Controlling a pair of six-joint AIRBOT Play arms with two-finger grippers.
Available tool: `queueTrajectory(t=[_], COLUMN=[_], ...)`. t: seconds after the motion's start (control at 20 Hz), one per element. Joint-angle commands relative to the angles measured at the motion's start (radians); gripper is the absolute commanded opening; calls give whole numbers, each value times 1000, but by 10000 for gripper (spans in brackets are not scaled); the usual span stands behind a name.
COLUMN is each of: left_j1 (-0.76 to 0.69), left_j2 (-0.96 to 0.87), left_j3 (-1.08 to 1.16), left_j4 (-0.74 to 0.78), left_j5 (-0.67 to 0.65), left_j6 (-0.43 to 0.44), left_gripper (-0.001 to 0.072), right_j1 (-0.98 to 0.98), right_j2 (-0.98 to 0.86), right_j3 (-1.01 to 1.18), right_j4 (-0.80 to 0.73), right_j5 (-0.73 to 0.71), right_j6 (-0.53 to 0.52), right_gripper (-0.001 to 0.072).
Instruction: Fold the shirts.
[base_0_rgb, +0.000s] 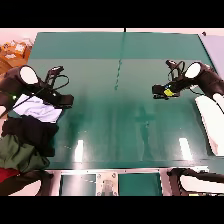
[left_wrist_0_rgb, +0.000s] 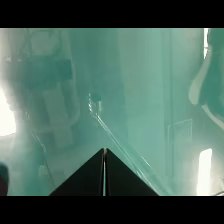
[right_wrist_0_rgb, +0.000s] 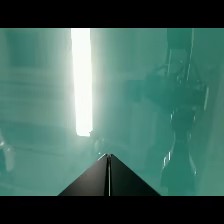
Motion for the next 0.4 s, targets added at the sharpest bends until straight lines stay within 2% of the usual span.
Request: queueTrajectory(t=[0.0,0.35], left_j1=[-3,-3], left_j2=[9,9], left_j3=[-18,-18], left_j4=[-1,-1], left_j5=[21,24], left_j6=[-5,-5], left_gripper=[26,27], right_j1=[43,41], right_j2=[-12,-12], right_j3=[2,2], right_j4=[2,2], right_j5=[-4,-4], right_j6=[1,1], right_gripper=[14,14])
